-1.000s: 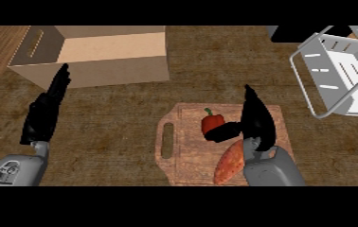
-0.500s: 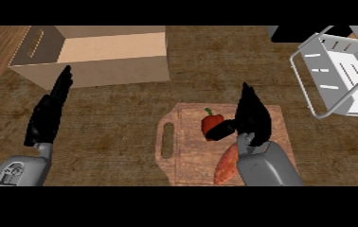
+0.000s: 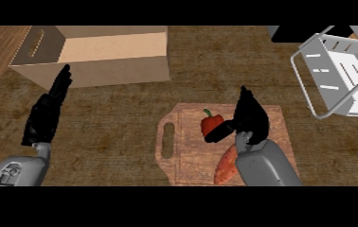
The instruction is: Pick the bell pepper from the cutting board and place it in the tiered basket
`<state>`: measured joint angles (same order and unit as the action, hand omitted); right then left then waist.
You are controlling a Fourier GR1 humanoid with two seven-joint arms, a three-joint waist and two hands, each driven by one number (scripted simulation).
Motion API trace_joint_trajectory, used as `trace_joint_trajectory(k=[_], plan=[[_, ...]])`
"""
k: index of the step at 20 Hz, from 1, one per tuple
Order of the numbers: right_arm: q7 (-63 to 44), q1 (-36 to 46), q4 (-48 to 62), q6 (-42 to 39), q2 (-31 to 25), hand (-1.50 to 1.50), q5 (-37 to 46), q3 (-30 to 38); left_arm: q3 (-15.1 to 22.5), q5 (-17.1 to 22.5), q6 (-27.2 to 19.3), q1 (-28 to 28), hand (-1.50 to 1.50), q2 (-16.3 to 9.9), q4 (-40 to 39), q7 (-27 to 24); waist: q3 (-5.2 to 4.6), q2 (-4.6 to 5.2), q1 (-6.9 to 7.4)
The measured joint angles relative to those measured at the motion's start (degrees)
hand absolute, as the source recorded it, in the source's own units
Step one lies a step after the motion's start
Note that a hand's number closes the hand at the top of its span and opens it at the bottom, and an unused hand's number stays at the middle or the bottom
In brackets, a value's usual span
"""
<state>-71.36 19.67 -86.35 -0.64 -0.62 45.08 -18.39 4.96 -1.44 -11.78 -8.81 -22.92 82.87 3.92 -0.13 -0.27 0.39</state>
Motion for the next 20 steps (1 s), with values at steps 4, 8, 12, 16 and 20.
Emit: trace_joint_trajectory(k=[4, 8, 12, 16, 20], plan=[[0.0, -0.5, 1.1, 0.7, 0.0, -1.5, -0.8, -0.7, -0.5, 0.1, 0.5, -0.4, 0.0, -0.2, -0.1, 0.4, 0.01, 0.02, -0.03], [0.0, -0.1, 2.2, 1.1, 0.0, -1.5, -1.5, -0.7, -0.7, -0.1, 0.3, -1.3, 0.0, 0.5, -0.7, 0.6, 0.01, 0.03, -0.13], [0.0, -0.5, 3.1, 2.1, 0.1, -1.5, -2.6, -1.6, -0.6, -0.6, 0.3, -1.1, 0.0, 0.9, -0.6, 0.3, 0.01, 0.03, -0.01], [0.0, 1.0, 4.9, 2.8, 0.1, -1.5, -4.4, -1.4, -0.9, -0.7, 0.7, -0.9, 0.0, 1.0, -0.9, -0.3, 0.03, 0.06, 0.14], [0.0, 2.9, 8.1, 4.4, 0.1, -1.5, -7.3, -2.6, -0.8, -0.9, 1.1, -1.1, 0.0, 1.3, -0.7, 0.2, 0.04, 0.09, 0.55]])
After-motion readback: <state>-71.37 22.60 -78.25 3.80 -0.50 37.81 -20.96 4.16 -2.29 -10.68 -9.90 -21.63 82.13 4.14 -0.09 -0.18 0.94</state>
